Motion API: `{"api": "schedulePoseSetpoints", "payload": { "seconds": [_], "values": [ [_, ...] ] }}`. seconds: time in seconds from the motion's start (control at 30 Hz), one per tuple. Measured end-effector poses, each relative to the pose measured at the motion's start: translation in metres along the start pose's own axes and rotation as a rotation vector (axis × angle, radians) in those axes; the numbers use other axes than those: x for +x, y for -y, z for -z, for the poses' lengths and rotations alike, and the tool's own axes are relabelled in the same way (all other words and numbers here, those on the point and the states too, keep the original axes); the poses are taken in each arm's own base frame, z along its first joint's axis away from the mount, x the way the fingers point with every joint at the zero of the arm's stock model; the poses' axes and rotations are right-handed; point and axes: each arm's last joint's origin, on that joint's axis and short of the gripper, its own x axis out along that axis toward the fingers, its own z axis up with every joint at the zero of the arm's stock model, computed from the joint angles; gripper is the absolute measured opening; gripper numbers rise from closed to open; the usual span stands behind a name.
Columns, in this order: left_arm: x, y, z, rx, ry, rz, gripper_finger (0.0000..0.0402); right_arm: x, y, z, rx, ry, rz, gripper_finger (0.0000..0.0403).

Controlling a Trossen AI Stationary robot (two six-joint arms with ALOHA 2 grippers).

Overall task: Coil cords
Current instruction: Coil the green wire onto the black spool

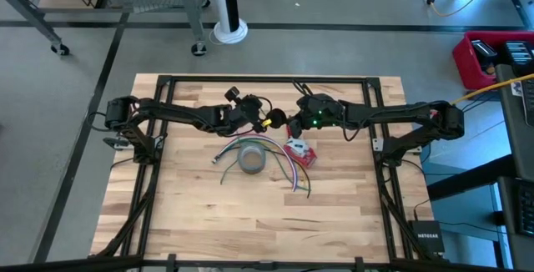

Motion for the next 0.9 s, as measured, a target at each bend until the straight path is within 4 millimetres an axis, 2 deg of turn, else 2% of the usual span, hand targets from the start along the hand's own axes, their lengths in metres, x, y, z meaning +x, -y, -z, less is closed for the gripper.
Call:
{"api": "schedulePoseSetpoints", "payload": {
  "seconds": [0.37,0.9],
  "values": [
    [0.003,0.001,0.001,-0.038,-0.025,0.169,0.0029,0.0,0.0,0.001,0.0,-0.006,-0.004,0.0003],
    [0.01,-0.006,0.0,-0.057,-0.03,0.156,0.0029,0.0,0.0,0.0,0.0,0.001,0.0,0.0003]
  ]
}}
